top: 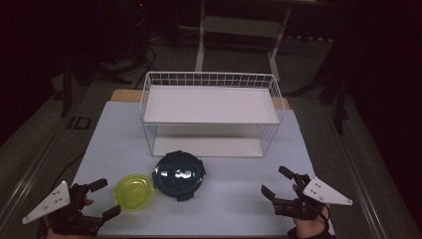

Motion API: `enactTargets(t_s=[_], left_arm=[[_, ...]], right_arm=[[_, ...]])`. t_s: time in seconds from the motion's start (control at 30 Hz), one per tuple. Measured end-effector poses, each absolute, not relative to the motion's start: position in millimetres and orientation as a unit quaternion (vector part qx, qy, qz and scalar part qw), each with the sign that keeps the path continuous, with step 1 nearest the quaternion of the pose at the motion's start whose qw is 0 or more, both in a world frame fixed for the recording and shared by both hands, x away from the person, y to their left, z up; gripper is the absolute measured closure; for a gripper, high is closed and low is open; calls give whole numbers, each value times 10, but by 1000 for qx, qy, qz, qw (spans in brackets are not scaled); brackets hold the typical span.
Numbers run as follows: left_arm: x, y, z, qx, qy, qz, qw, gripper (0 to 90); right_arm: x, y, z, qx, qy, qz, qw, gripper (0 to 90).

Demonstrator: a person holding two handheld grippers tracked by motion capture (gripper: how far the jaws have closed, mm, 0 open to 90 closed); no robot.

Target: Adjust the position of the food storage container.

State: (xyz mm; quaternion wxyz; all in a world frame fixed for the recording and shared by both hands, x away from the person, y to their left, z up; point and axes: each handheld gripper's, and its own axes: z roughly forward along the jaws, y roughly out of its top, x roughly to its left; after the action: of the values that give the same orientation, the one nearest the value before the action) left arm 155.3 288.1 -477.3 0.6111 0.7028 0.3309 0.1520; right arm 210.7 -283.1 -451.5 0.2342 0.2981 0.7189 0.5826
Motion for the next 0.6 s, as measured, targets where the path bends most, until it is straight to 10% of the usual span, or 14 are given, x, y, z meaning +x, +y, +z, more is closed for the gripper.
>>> enactTargets(t_s=[0.6], left_arm=[[1686,2849,-4405,732,287,156,598,194]], right_arm=[[2071,-2817,-4487,305,712,588,232,143]])
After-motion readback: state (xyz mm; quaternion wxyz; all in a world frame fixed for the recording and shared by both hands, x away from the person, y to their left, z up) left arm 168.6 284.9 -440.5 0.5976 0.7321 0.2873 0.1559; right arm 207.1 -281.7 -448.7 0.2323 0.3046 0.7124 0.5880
